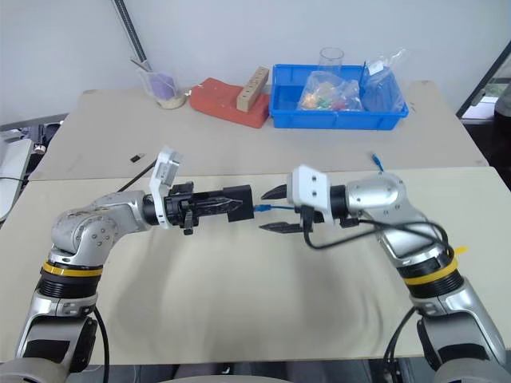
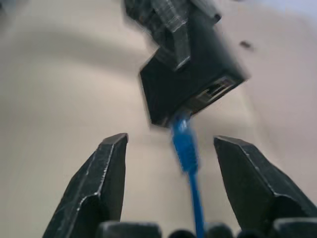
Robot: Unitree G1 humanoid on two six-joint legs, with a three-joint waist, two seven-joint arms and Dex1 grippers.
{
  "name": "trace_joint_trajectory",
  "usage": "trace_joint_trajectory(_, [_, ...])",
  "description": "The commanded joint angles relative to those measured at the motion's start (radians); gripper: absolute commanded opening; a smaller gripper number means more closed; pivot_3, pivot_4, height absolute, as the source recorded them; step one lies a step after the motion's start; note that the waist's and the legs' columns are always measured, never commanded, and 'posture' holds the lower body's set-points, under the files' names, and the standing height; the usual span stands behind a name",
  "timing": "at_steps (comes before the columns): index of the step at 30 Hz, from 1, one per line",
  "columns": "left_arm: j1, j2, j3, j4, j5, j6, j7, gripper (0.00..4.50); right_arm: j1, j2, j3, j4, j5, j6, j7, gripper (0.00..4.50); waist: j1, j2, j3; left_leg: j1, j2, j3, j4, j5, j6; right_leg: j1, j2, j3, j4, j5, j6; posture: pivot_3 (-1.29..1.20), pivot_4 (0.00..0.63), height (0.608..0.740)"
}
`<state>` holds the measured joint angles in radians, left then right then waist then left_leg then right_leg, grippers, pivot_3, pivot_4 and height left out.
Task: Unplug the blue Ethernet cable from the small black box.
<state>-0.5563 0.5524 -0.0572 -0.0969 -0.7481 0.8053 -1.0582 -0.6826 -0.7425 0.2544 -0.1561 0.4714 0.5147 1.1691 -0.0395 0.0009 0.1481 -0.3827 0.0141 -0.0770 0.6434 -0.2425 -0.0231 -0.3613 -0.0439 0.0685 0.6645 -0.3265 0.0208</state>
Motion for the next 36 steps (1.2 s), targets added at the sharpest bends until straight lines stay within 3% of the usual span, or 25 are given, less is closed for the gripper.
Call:
trace_joint_trajectory(1, [-0.030,0.021,-0.018,-0.022,0.035,-0.071,-0.072,0.53,-0.069,-0.009,-0.053,0.001,0.142,0.267,0.020,3.13,0.000,0.000,0.000,0.000,0.000,0.000,0.000,0.000,0.000,0.000,0.000,0.000,0.000,0.000,0.000,0.00,0.150,0.740])
trace_joint_trajectory(8, [-0.039,0.020,-0.025,-0.012,0.059,-0.093,-0.102,0.53,-0.103,-0.009,-0.033,0.026,0.166,0.402,0.064,3.13,0.002,0.000,0.000,-0.002,0.000,0.001,0.000,0.000,0.001,0.000,0.000,-0.001,-0.001,0.000,0.000,0.00,0.150,0.740])
trace_joint_trajectory(21, [-0.033,0.012,-0.022,-0.021,0.057,-0.091,-0.118,0.53,-0.097,0.011,-0.009,0.002,0.153,0.439,0.057,3.13,0.000,0.000,0.000,-0.001,0.000,0.001,0.000,0.000,0.001,0.000,0.000,-0.002,-0.001,0.000,0.000,0.00,0.150,0.740])
trace_joint_trajectory(26, [-0.038,0.013,-0.028,-0.021,0.058,-0.089,-0.128,0.53,-0.110,0.024,-0.015,-0.006,0.158,0.464,0.047,1.64,0.000,0.000,0.000,-0.002,0.000,0.001,0.000,0.000,0.001,0.000,0.000,-0.002,-0.001,0.000,0.000,0.00,0.150,0.740])
trace_joint_trajectory(36, [-0.039,0.006,-0.035,-0.022,0.064,-0.090,-0.133,0.53,-0.121,0.037,-0.007,0.016,0.141,0.451,0.056,1.64,0.000,0.000,0.000,-0.002,0.000,0.001,0.000,0.000,0.001,0.000,0.000,-0.002,-0.001,0.000,0.000,0.00,0.150,0.740])
